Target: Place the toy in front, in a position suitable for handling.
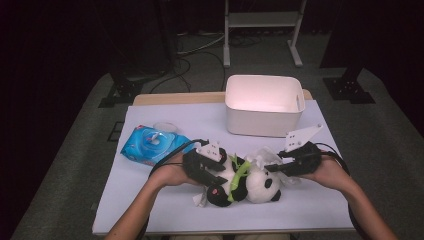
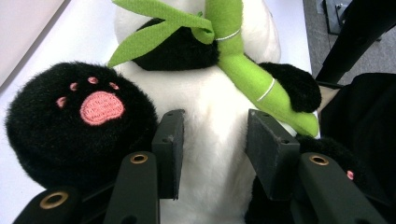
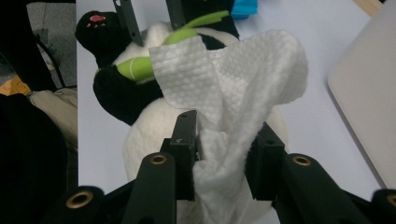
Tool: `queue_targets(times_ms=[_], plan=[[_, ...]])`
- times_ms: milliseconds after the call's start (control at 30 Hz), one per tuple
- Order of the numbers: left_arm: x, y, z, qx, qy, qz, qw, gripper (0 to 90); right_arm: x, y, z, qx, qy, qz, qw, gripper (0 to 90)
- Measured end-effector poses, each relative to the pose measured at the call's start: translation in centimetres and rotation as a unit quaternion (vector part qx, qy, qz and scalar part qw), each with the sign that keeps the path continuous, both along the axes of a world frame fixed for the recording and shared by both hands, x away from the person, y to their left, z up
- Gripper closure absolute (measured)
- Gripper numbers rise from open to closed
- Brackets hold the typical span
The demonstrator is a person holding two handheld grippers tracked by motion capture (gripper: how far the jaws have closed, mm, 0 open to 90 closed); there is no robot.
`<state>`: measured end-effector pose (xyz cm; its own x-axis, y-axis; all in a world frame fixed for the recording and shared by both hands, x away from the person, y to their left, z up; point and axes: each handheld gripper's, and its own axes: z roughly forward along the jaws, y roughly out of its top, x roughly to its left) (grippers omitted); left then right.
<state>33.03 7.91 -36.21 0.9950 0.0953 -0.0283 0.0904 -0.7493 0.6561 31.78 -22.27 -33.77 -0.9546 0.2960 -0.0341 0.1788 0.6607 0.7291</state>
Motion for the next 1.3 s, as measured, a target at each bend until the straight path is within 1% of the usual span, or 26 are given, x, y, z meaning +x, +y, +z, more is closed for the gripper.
queue_targets(times_ms=[33, 100, 167, 200, 400, 433, 467, 500, 533, 567, 600, 633, 700, 733, 833, 867, 900, 933, 967, 1000, 1067, 1167, 1200, 1233, 1267, 1300], plan=[[0.0, 0.0, 0.0, 0.0, 0.0, 0.0, 1.0, 57.1, 0.0, 0.4, 0.1, -0.004, -0.001, 0.004, 1.0, 61.7], [0.0, 0.0, 0.0, 0.001, 0.0, 0.0, 1.0, 57.0, -0.1, 1.2, 0.3, -0.006, -0.005, 0.013, 0.9999, 59.9], [0.0, 0.0, 0.0, 0.0, -0.001, 0.0, 1.0, 56.9, -0.1, 1.4, 0.4, -0.005, -0.006, 0.016, 0.9998, 58.6], [0.0, 0.0, 0.0, 0.001, -0.001, -0.001, 1.0, 56.9, -0.1, 1.8, 0.6, -0.005, -0.009, 0.02, 0.9997, 55.0], [-0.1, 0.1, 0.0, 0.0, -0.001, -0.001, 1.0, 56.6, -0.1, 1.7, 1.2, 0.004, -0.018, 0.022, 0.9996, 53.5], [-0.1, 0.1, 0.0, 0.0, -0.002, -0.002, 1.0, 56.6, -0.2, 1.5, 1.3, 0.007, -0.019, 0.023, 0.9995, 58.3], [-0.1, 0.1, 0.0, 0.0, -0.002, -0.001, 1.0, 56.5, -0.4, 1.4, 1.4, 0.012, -0.033, 0.032, 0.9989, 70.2], [-0.1, 0.1, 0.0, 0.001, -0.002, -0.002, 1.0, 56.5, -0.4, 1.4, 1.4, 0.012, -0.033, 0.032, 0.9989, 70.2], [-0.1, 0.0, 0.0, 0.002, -0.003, -0.002, 1.0, 56.5, -0.7, 1.5, 1.4, 0.007, -0.036, 0.037, 0.9986, 82.9], [-0.1, 0.0, 0.0, 0.002, -0.003, -0.002, 1.0, 56.5, -0.7, 1.5, 1.4, 0.007, -0.036, 0.037, 0.9986, 82.9], [-0.1, 0.0, 0.1, 0.003, -0.003, -0.002, 1.0, 56.3, -0.7, 1.9, 1.2, 0.0, -0.039, 0.043, 0.9983, 85.3], [-0.1, 0.0, 0.1, 0.003, -0.003, -0.001, 1.0, 56.3, -0.7, 1.9, 1.2, 0.0, -0.039, 0.043, 0.9983, 85.3], [-0.1, -0.1, 0.1, 0.004, -0.003, -0.001, 1.0, 56.3, -0.7, 2.5, 0.9, -0.012, -0.042, 0.048, 0.9979, 86.7], [-0.1, -0.1, 0.1, 0.004, -0.004, -0.001, 1.0, 56.3, -0.6, 3.3, 0.6, -0.02, -0.041, 0.052, 0.9976, 86.5], [-0.2, -0.1, 0.1, 0.004, -0.003, -0.002, 1.0, 56.2, -0.5, 4.1, 0.3, -0.027, -0.046, 0.052, 0.9972, 85.2], [-0.1, -0.1, 0.1, 0.005, -0.003, -0.003, 1.0, 56.2, -0.4, 4.8, 0.1, -0.03, -0.041, 0.049, 0.9975, 81.7], [-0.1, -0.1, 0.1, 0.005, -0.003, -0.003, 1.0, 56.2, -0.4, 4.8, 0.1, -0.03, -0.041, 0.049, 0.9975, 81.7], [-0.2, -0.1, 0.1, 0.006, -0.003, -0.005, 1.0, 56.1, -0.1, 5.3, 0.0, -0.03, -0.026, 0.055, 0.9977, 67.3], [-0.2, -0.1, 0.1, 0.006, -0.003, -0.005, 1.0, 55.8, -0.1, 5.3, 0.0, -0.03, -0.026, 0.055, 0.9977, 67.3], [-0.2, -0.1, 0.1, 0.006, -0.003, -0.005, 1.0, 55.8, 0.0, 5.5, -0.1, -0.037, -0.017, 0.059, 0.9974, 67.2], [-0.2, -0.1, 0.1, 0.005, -0.004, -0.003, 1.0, 55.6, 0.0, 6.0, -0.4, -0.052, -0.027, 0.062, 0.9964, 64.6], [-0.1, -0.1, 0.0, 0.004, -0.004, 0.0, 1.0, 55.6, 0.1, 6.1, -0.5, -0.053, -0.029, 0.055, 0.9967, 65.1], [-0.1, -0.1, 0.0, 0.004, -0.004, 0.0, 1.0, 55.6, 0.1, 6.1, -0.5, -0.052, -0.028, 0.052, 0.9969, 67.1], [-0.1, -0.1, 0.0, 0.003, -0.004, 0.001, 1.0, 55.6, 0.1, 6.1, -0.6, -0.054, -0.026, 0.051, 0.9969, 71.9], [-0.1, -0.1, 0.0, 0.005, -0.004, 0.001, 1.0, 55.6, -0.1, 6.0, -0.7, -0.062, -0.036, 0.052, 0.9961, 79.7], [-0.1, -0.1, 0.0, 0.005, -0.004, 0.0, 1.0, 55.6, -0.1, 6.0, -0.7, -0.062, -0.036, 0.052, 0.9961, 79.7]])
